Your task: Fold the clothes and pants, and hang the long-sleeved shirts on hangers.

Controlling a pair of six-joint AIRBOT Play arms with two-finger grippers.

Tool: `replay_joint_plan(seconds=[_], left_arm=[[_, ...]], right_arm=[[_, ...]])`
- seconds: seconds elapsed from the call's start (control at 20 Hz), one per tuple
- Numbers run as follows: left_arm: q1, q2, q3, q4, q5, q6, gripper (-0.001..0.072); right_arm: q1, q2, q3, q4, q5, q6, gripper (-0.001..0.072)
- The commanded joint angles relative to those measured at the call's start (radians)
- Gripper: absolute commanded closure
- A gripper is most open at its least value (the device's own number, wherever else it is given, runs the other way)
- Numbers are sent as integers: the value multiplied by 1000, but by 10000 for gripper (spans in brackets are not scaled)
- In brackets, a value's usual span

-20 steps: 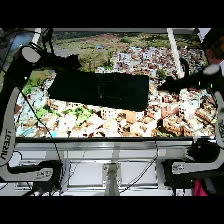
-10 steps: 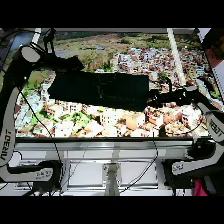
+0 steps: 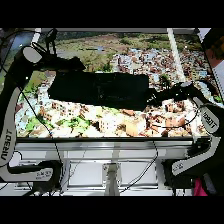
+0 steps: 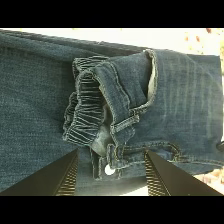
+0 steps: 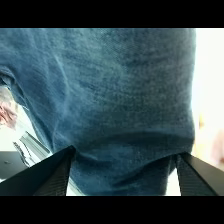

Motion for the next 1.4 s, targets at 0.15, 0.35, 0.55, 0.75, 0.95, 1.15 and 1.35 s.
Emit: replay_joint_plan(seconds=[0.15,0.35,0.55,0.75,0.95,1.15,1.35], left_arm=[[-21,-1,1,1,0,1,238],[-47,-1,1,1,0,6,238],[-64,-3,1,1,0,24,238],[-64,-12,0,4,0,24,238],[-65,-42,0,4,0,24,238],[-70,-106,-3,4,0,23,364],[-98,-216,-3,4,1,22,692]], right_arm=[[-90,-7,105,-37,28,61,36],[-70,-11,122,11,27,29,37],[-48,-71,138,36,24,34,39],[8,-124,139,91,10,34,56],[93,-143,139,91,-8,34,81],[93,-141,139,93,60,85,654],[29,-101,139,43,138,91,651]])
